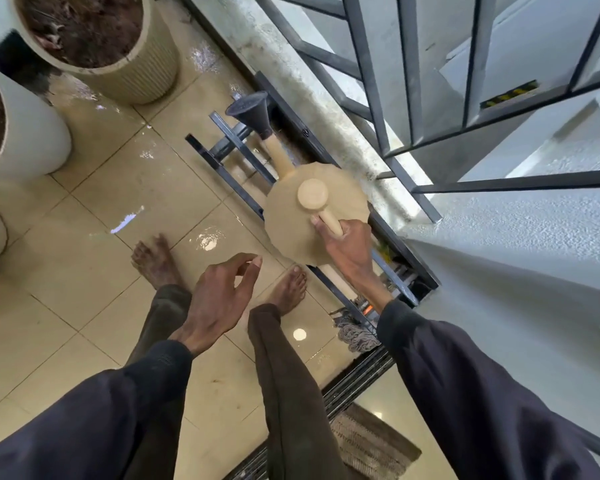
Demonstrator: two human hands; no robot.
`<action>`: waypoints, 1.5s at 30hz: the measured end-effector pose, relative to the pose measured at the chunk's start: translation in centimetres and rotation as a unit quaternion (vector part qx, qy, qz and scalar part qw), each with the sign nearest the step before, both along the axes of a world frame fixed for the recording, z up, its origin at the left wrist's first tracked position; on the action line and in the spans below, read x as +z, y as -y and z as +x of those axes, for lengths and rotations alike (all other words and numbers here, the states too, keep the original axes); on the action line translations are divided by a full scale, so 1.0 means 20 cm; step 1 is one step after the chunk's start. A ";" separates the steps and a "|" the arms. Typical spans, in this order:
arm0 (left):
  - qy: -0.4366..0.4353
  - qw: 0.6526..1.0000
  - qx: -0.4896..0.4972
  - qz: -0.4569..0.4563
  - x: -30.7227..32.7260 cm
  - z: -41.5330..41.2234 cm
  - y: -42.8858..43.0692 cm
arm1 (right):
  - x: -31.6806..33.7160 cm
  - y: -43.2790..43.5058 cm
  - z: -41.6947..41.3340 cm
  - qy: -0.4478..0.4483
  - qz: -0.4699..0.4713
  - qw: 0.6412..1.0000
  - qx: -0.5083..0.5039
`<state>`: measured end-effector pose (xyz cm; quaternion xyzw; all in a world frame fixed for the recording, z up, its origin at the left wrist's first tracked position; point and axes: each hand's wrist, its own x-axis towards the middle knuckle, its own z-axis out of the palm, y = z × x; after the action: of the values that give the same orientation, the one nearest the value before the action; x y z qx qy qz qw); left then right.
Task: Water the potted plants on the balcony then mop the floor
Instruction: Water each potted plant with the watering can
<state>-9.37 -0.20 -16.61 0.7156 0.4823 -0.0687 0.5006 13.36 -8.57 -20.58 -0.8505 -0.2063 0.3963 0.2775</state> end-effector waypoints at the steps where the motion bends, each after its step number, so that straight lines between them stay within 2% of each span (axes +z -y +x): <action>1: 0.004 1.000 0.012 -0.002 0.00 -0.01 -0.02 | 0.02 -0.01 -0.02 0.002 -0.002 1.000 0.008; 5: 0.007 0.996 0.078 -0.038 -0.05 -0.08 -0.12 | 0.16 -0.08 -0.15 0.002 0.013 0.999 0.039; 8: 0.005 0.972 0.194 -0.135 -0.07 -0.11 -0.24 | 0.32 -0.17 -0.27 -0.013 0.032 0.999 0.034; 13: 0.054 0.885 0.361 -0.290 -0.04 -0.17 -0.49 | 0.56 -0.35 -0.40 -0.029 0.052 0.997 0.047; 16: 0.099 0.831 0.392 -0.381 -0.03 -0.23 -0.64 | 0.68 -0.46 -0.46 -0.062 0.063 0.994 0.065; 20: 0.207 0.749 0.408 -0.480 -0.03 -0.29 -0.80 | 0.80 -0.66 -0.54 -0.095 0.044 0.993 0.058; 22: 0.230 0.732 0.421 -0.484 -0.03 -0.31 -0.86 | 0.85 -0.76 -0.56 -0.121 0.046 0.990 0.049; 28: 0.248 0.715 0.425 -0.497 -0.03 -0.36 -0.99 | 0.93 -0.97 -0.56 -0.146 0.087 0.984 0.051; 35: 0.261 0.698 0.463 -0.480 -0.01 -0.31 -1.07 | 0.96 -1.24 -0.48 -0.104 0.101 0.987 0.075; 41: 0.275 0.650 0.499 -0.503 -0.04 -0.30 -1.13 | 0.97 -1.39 -0.48 -0.102 0.092 0.985 0.103; 45: 0.270 0.637 0.514 -0.507 -0.06 -0.30 -1.16 | 0.96 -1.47 -0.48 -0.093 0.084 0.986 0.109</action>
<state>-15.41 22.95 -17.75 -0.0276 0.5050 0.1619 0.8474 3.85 20.85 -1.36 -0.7559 -0.3039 0.4827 0.3213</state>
